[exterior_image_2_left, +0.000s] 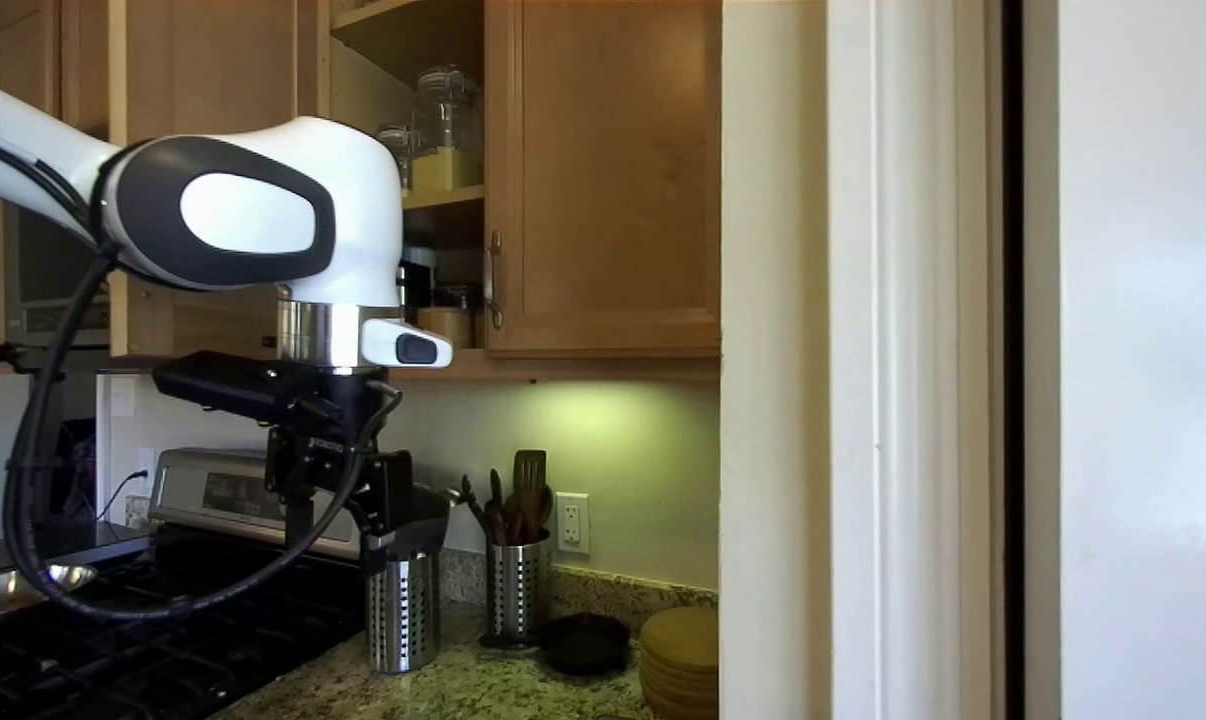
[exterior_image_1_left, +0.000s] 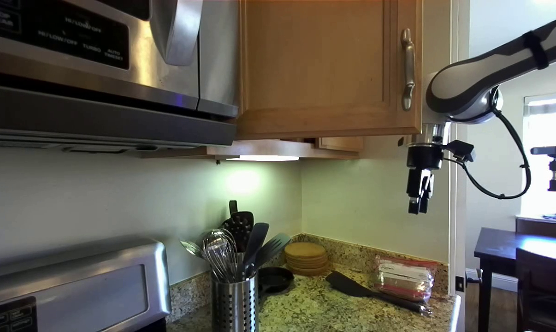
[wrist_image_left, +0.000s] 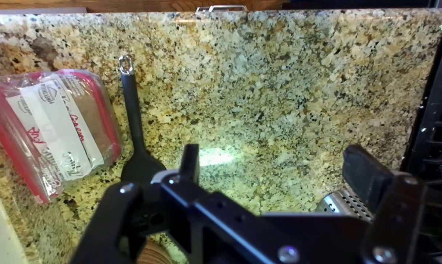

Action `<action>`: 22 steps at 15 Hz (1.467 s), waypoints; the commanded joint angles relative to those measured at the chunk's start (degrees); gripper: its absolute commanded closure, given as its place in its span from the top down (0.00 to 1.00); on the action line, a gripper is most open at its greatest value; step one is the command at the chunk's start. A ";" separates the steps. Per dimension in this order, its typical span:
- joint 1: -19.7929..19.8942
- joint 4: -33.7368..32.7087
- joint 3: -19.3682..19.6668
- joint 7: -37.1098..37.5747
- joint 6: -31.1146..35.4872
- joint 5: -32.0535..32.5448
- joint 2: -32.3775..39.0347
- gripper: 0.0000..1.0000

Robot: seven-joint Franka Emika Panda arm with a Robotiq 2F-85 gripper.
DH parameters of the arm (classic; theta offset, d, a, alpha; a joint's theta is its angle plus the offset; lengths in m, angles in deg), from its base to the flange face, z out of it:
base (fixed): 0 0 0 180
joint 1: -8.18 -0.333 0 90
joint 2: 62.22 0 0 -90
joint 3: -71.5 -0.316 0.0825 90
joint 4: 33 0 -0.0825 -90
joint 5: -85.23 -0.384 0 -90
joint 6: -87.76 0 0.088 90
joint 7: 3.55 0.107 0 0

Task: Close the left cupboard door

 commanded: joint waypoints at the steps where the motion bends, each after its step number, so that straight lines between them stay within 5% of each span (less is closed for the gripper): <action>1: -0.35 0.22 0.30 0.20 -0.04 0.29 -0.51 1.00; 12: -0.36 0.72 0.30 0.21 0.21 0.32 -0.92 1.00; 22: -4.55 -0.25 -3.25 -0.59 -5.27 -1.08 -11.89 1.00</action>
